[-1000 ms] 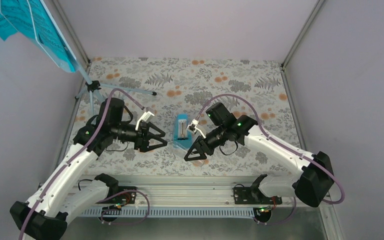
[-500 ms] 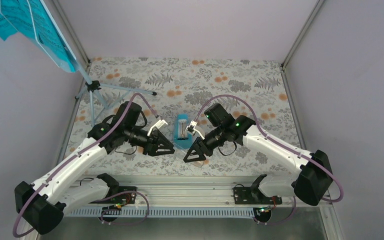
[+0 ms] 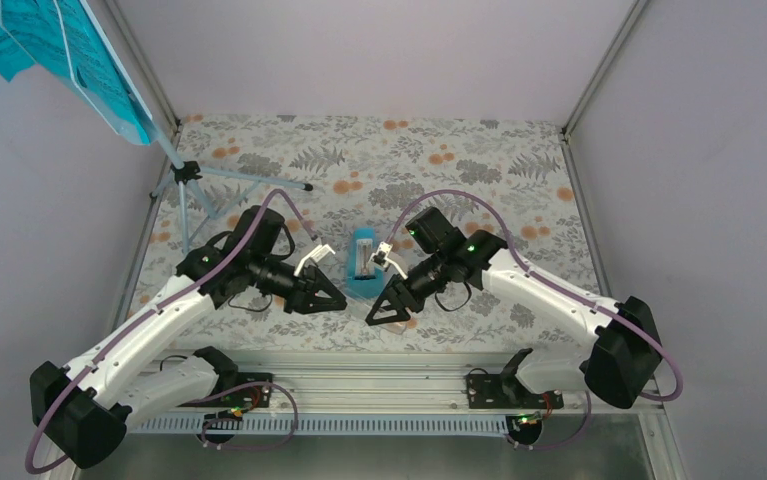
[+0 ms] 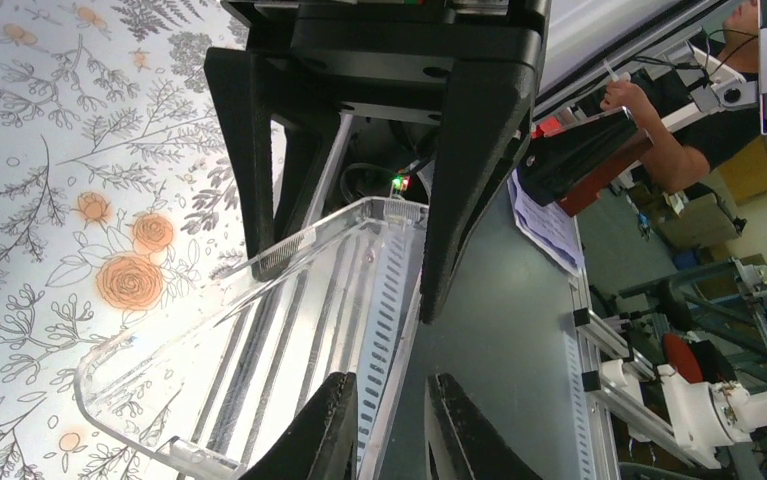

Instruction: Pack up the instrument practice props

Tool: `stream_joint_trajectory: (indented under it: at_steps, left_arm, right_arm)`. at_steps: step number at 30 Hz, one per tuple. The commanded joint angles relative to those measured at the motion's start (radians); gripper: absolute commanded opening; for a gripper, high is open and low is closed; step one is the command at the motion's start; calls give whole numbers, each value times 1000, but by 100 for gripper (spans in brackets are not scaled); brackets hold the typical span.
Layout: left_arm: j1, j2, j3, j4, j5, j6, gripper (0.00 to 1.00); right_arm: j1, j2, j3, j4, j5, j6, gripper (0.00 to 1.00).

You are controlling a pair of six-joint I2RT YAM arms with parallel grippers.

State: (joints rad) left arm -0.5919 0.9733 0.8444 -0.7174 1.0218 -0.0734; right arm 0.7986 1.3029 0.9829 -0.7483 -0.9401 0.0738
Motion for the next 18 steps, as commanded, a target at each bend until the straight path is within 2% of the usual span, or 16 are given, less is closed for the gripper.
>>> stream_joint_trajectory:
  at_steps: [1, 10, 18]
  left_arm:
    - [-5, -2, -24, -7, 34, 20, 18]
    - [-5, -6, -33, -1, 54, 24, 17]
    - [-5, -5, -41, -6, 73, 33, 5]
  right_arm:
    - [11, 9, 4, 9, -19, -11, 48]
    - [11, 18, 17, 1, -12, -12, 48]
    - [11, 25, 22, -2, -11, -14, 48]
